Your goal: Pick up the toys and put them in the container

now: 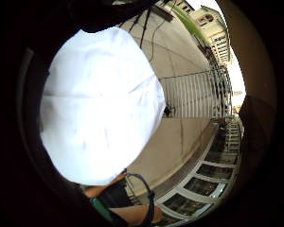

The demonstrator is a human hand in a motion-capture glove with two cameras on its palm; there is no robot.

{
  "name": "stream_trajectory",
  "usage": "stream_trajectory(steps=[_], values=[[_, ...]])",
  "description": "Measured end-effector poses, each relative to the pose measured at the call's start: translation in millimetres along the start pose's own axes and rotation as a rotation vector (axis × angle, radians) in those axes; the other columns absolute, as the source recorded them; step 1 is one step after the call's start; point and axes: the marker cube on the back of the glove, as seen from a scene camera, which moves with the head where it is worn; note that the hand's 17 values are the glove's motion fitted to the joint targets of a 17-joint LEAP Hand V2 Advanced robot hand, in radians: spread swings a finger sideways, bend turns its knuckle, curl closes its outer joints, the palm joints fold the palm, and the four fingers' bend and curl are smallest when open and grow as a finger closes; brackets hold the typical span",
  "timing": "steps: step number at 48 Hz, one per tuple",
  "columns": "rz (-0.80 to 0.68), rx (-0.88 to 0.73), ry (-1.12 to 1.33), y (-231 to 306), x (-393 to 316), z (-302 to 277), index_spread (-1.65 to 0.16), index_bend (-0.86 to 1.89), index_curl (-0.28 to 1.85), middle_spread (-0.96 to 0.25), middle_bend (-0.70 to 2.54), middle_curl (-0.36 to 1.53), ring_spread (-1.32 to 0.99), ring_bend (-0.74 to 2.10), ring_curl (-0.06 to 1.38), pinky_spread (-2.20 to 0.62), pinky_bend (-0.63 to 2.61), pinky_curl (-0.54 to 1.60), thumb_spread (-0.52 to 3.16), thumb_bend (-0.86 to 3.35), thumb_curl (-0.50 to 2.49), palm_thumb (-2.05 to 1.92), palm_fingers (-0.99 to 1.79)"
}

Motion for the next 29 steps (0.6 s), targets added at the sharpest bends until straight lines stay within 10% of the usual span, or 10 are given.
stream_trajectory(steps=[16,22,29], values=[[0.035,-0.004,0.022,14.0,3.2,35.8,-0.3,0.11,0.18,-0.02,0.18,0.36,-0.03,0.18,0.27,0.01,0.75,0.28,1.0,-0.09,0.17,-0.12,-0.16],[0.272,-0.012,0.022,14.7,-1.2,40.7,-0.3,0.11,0.18,-0.01,0.18,0.36,-0.03,0.18,0.27,0.01,0.74,0.29,1.0,-0.09,0.17,-0.12,-0.16],[0.026,-0.021,0.006,15.3,11.1,43.1,-0.3,0.1,0.18,-0.01,0.18,0.36,-0.03,0.18,0.27,0.01,0.73,0.3,0.99,-0.09,0.16,-0.12,-0.16]])
